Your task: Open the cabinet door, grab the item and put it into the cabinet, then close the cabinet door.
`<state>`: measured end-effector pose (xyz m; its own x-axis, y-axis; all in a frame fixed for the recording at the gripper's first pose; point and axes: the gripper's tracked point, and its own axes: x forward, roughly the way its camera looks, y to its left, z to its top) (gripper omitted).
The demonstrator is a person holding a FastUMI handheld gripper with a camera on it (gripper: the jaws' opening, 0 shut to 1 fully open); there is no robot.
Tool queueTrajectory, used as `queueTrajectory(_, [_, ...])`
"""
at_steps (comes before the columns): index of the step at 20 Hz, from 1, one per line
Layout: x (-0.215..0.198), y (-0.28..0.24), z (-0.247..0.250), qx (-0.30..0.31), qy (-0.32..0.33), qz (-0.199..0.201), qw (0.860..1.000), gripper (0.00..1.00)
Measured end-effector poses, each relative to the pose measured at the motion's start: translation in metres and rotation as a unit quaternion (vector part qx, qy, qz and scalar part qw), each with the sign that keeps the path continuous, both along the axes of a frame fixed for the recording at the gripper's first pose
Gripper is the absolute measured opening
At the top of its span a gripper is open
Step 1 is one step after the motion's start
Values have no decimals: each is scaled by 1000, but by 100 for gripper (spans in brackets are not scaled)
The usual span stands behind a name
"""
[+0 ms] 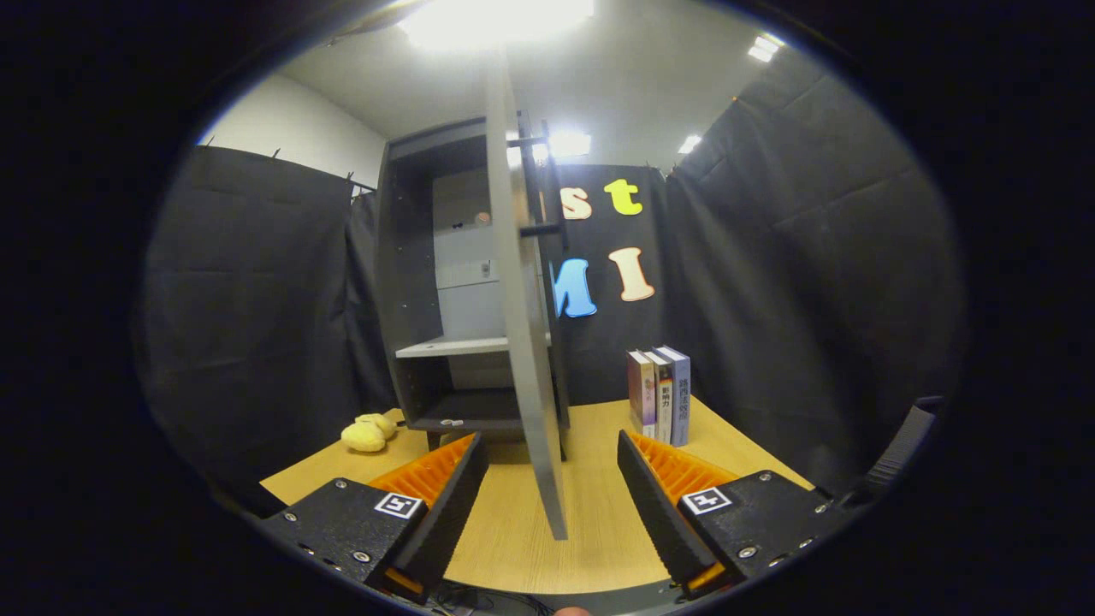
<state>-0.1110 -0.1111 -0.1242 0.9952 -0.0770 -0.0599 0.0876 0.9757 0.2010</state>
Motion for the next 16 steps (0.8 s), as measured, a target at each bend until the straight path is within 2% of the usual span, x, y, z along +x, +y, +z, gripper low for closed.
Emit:
queueTrajectory(4, [1, 86, -81, 16, 10, -27, 999, 95])
queueTrajectory(9, [33, 187, -151, 12, 44, 18, 999, 96])
queueTrajectory(12, [58, 207, -183, 12, 59, 23, 998, 96])
queueTrajectory(15, [75, 215, -224, 11, 100, 35, 994, 96])
queueTrajectory(16, [76, 212, -225, 19, 100, 35, 994, 83])
